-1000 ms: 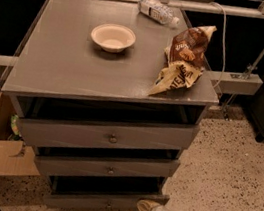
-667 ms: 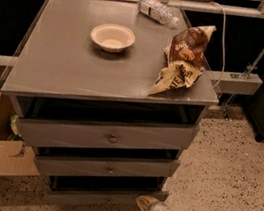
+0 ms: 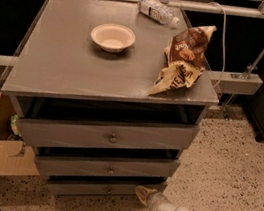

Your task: Close bottom drawer

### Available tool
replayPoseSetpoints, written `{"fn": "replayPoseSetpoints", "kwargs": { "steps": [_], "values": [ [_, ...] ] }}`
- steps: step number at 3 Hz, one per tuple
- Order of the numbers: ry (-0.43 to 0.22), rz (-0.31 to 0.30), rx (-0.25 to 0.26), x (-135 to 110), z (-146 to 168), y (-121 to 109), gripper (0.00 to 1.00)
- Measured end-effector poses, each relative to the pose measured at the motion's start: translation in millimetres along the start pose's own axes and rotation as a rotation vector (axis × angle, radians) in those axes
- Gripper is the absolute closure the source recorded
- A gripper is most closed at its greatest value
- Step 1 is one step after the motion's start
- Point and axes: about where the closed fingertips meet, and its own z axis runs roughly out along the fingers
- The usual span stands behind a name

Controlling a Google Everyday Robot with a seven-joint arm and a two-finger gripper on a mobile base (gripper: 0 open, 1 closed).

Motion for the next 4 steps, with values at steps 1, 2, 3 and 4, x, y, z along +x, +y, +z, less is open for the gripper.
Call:
{"fn": "replayPoseSetpoints", "kwargs": {
  "steps": [1, 2, 3, 4],
  "values": [
    [-0.006, -0.009, 0.013, 1.3, 9.8, -7.4, 1.00],
    [-0.006, -0.009, 0.013, 0.6, 9.0, -6.4, 1.00],
    [-0.002, 0.035, -0.020, -3.2, 0.6, -1.5, 1.00],
    [0.014, 0.134, -0.116, -13.8, -30.3, 17.8, 1.00]
  ]
}}
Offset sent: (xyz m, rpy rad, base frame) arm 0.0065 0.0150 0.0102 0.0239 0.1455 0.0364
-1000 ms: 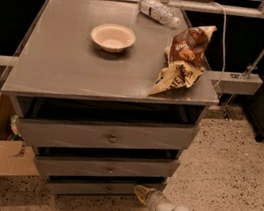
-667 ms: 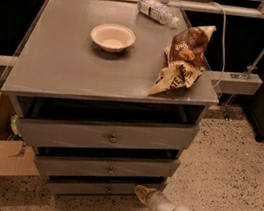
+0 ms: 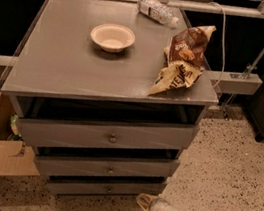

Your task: Close bottom drawer

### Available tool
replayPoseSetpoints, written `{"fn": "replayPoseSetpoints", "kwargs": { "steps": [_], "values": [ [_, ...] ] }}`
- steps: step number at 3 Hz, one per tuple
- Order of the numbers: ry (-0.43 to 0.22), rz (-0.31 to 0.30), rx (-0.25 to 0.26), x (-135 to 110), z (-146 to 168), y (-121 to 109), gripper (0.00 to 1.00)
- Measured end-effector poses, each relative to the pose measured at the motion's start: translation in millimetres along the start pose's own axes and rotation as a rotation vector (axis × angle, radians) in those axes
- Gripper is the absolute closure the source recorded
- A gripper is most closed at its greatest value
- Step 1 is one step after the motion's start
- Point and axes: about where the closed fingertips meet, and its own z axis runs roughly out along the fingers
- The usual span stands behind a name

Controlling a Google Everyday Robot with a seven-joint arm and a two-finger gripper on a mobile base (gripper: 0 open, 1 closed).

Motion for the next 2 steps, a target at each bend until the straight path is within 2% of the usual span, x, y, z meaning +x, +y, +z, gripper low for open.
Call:
{"fn": "replayPoseSetpoints", "kwargs": {
  "steps": [1, 2],
  "values": [
    [0.012, 0.138, -0.122, -9.6, -32.2, 32.3, 1.00],
    [0.031, 0.206, -0.141, -4.8, -36.3, 41.6, 0.82]
  ]
}}
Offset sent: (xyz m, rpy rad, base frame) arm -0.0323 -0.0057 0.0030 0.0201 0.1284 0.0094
